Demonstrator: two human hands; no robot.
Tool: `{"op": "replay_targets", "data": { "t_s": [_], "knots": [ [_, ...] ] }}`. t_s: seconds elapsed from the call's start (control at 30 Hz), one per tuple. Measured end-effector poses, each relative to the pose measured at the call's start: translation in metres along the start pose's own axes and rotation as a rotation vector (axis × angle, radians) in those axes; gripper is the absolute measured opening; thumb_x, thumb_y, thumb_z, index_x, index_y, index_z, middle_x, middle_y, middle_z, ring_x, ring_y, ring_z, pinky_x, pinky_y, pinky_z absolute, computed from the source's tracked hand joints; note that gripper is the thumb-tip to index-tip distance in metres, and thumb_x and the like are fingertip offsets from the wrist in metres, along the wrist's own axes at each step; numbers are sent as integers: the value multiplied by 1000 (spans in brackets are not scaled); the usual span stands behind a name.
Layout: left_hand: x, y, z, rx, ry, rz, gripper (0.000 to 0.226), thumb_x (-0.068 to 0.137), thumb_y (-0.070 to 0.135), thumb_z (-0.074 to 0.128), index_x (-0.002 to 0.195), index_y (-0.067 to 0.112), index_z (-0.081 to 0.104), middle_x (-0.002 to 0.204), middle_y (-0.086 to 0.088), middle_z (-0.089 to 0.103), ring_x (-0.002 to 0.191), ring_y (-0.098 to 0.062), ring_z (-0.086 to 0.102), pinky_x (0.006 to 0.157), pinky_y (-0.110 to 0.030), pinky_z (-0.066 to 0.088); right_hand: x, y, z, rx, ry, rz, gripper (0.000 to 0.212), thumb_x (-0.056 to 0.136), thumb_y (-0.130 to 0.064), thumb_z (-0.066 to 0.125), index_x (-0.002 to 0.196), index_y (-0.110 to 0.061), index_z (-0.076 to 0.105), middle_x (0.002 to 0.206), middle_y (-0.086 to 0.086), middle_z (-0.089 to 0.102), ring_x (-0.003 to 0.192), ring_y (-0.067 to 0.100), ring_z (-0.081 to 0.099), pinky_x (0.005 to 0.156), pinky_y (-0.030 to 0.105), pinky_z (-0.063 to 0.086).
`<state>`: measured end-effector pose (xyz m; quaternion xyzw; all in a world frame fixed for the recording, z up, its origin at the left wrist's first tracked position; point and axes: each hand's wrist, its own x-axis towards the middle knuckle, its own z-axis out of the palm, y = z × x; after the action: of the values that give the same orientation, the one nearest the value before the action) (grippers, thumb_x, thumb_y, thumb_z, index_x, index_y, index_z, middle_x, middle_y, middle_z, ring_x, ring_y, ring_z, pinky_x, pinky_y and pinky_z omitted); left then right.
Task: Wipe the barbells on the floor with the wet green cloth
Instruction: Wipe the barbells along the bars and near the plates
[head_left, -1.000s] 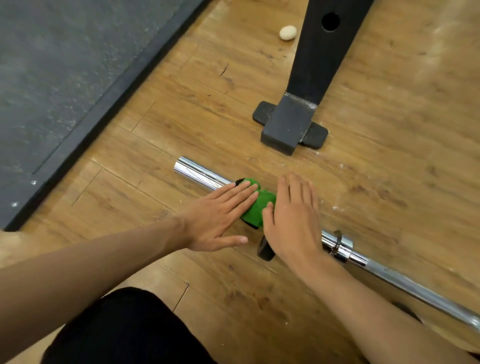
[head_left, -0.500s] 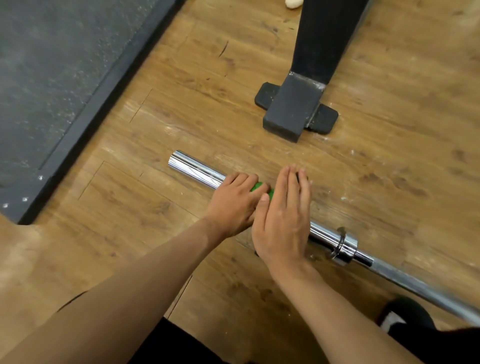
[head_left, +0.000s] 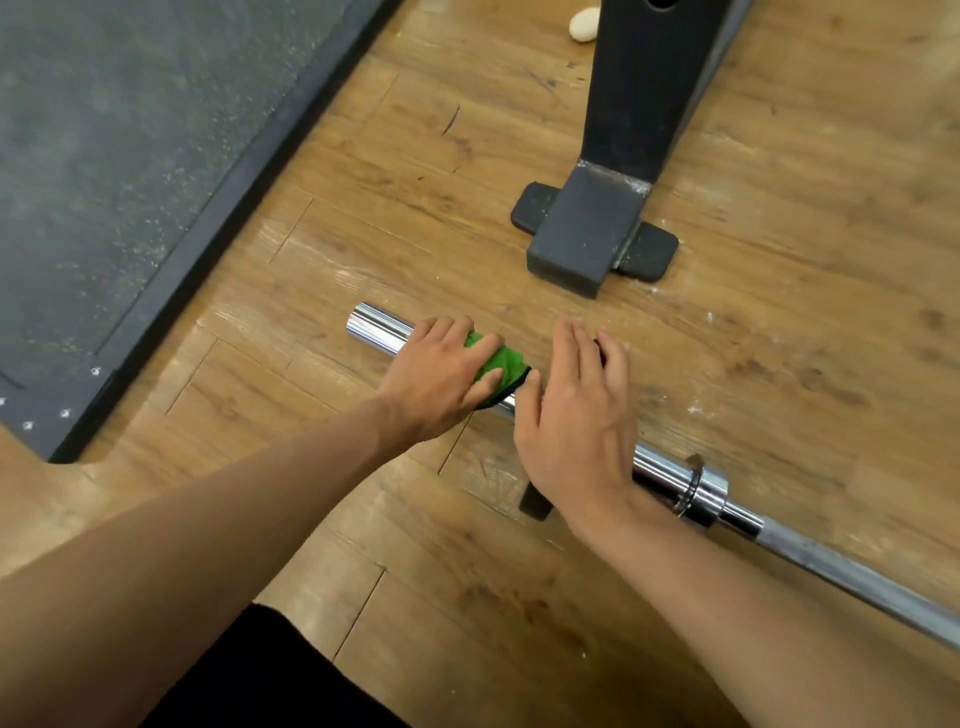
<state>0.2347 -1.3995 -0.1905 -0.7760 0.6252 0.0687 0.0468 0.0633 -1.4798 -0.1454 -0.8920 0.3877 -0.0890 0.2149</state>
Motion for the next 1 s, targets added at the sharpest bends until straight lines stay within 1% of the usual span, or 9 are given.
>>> {"op": "replay_targets", "data": {
  "t_s": [0.13, 0.2, 0.33, 0.47, 0.57, 0.7, 0.8, 0.9, 1.0],
  "knots": [
    [11, 19, -1, 44, 31, 255, 57, 107, 58, 20, 121, 13, 52, 107, -15, 58, 93, -31, 53, 87, -46, 47, 29, 6, -14, -175, -185, -62, 67, 101, -45, 24, 152, -5, 39, 146, 18, 54, 135, 35, 46, 118, 54, 35],
    [16, 29, -6, 82, -31, 284, 69, 108, 58, 11, 117, 10, 61, 110, -14, 58, 96, -29, 51, 90, -45, 47, 42, 9, -22, -261, -300, -108, 68, 106, -48, 24, 158, -5, 27, 151, 21, 49, 139, 36, 44, 123, 52, 27],
    [18, 32, -22, 99, -147, 267, 65, 108, 55, 15, 136, 11, 55, 124, -15, 56, 111, -32, 53, 104, -49, 45, 59, 28, -41, -291, -480, -239, 77, 108, -53, 21, 163, -4, -1, 161, 30, 32, 146, 42, 35, 121, 48, 30],
    [22, 30, -32, 37, -162, 265, 64, 109, 54, 18, 150, 12, 44, 134, -14, 53, 121, -30, 50, 112, -46, 41, 54, 50, -47, -159, -411, -277, 75, 106, -53, 23, 164, -8, 10, 162, 20, 36, 145, 35, 38, 119, 44, 32],
    [16, 35, -23, 10, -111, 232, 71, 108, 59, 13, 152, 11, 40, 135, -14, 52, 120, -30, 50, 111, -46, 39, 52, 49, -43, -58, -382, -267, 73, 104, -54, 25, 163, -11, 19, 167, 15, 29, 150, 31, 32, 121, 43, 28],
    [15, 27, -15, 54, -49, 286, 62, 109, 57, 20, 148, 12, 35, 131, -14, 54, 117, -30, 54, 107, -45, 43, 50, 47, -40, -67, -360, -277, 74, 104, -57, 32, 163, -14, 17, 170, 12, 21, 153, 29, 26, 123, 42, 25],
    [16, 19, -15, 10, -23, 296, 63, 108, 57, 24, 146, 10, 42, 126, -13, 55, 113, -30, 55, 103, -47, 47, 49, 44, -42, -55, -380, -197, 83, 101, -63, 35, 163, -13, 14, 171, 11, 17, 154, 28, 21, 124, 41, 23],
    [18, 31, -8, -50, 13, 239, 61, 106, 55, 25, 133, 8, 54, 115, -13, 57, 101, -32, 55, 92, -47, 45, 43, 42, -39, 6, -375, -111, 84, 99, -59, 40, 163, -10, 17, 168, 11, 23, 154, 27, 21, 124, 41, 25],
    [30, 39, 1, -128, 111, 241, 45, 103, 49, 34, 112, 12, 58, 98, -8, 60, 84, -30, 56, 77, -42, 41, 39, 44, -35, 27, -354, -97, 77, 99, -51, 49, 162, -14, 23, 163, 7, 33, 150, 25, 27, 123, 40, 27]
  ]
}}
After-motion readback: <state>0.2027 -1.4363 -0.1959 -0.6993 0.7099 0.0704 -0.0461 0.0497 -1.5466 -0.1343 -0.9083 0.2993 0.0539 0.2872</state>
